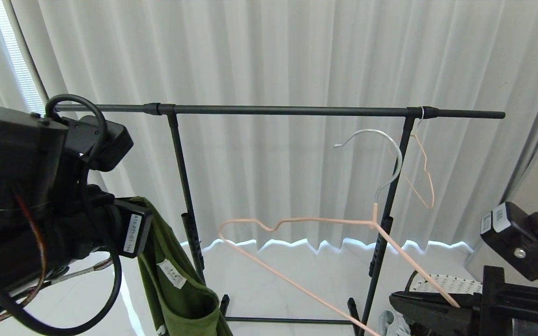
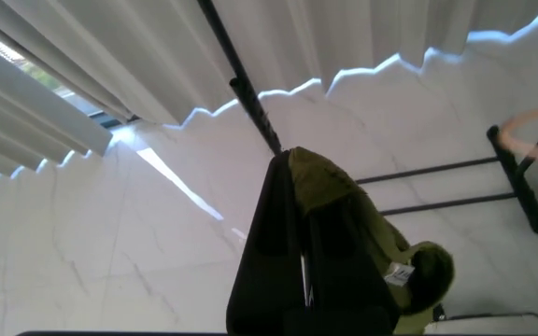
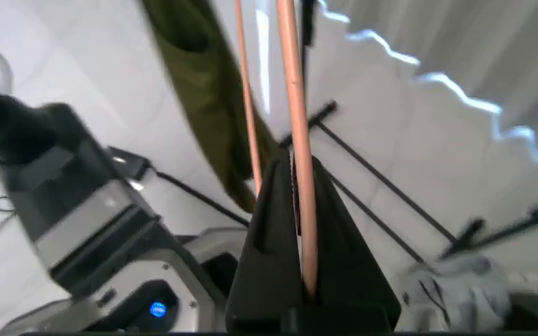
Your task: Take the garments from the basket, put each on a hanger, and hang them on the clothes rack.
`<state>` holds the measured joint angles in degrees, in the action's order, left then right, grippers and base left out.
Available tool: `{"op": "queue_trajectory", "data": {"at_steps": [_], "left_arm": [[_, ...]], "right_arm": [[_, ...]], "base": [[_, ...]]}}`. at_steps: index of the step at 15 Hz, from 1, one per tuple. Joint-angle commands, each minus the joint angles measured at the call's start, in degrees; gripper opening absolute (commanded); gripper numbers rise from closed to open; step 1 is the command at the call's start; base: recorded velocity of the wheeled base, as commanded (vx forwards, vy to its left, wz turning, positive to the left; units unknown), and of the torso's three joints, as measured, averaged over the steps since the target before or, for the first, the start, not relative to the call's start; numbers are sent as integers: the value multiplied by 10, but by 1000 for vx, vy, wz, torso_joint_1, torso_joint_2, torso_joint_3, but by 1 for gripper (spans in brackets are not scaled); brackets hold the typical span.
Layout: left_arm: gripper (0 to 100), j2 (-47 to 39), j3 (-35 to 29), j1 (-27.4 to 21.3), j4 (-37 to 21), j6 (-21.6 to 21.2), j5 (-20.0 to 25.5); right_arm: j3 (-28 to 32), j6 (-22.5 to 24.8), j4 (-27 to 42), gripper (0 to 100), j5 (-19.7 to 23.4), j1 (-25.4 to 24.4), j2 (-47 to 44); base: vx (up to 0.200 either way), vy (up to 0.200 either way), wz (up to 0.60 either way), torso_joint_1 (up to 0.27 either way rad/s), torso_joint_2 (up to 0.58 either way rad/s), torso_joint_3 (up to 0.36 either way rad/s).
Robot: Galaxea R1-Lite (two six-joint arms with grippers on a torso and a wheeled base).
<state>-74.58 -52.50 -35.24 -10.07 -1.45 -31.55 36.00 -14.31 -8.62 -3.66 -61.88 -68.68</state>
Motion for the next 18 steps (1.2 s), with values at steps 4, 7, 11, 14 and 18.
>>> {"op": "queue_trajectory", "data": {"at_steps": [4,7,11,14,18], "left_arm": [[0,-37,-23,-1,7,12,2],[0,-58,-42,-1,7,41,1],[0,-72,-41,7,7,61,-4],[0,-83,-44,29,8,61,-11],[0,-83,-44,32,8,62,-15]], "right_arm": [[-4,1,-52,0,5,-11,-41],[1,1,-90,0,7,-20,-78],[11,1,-107,0,9,-21,-91],[13,1,-107,0,21,-26,-90],[21,1,-107,0,30,-29,-96]], "base": [[0,0,0,0,0,0],[0,0,0,0,0,0],[0,0,0,0,0,0],[0,0,0,0,0,0],[0,0,0,0,0,0]]}}
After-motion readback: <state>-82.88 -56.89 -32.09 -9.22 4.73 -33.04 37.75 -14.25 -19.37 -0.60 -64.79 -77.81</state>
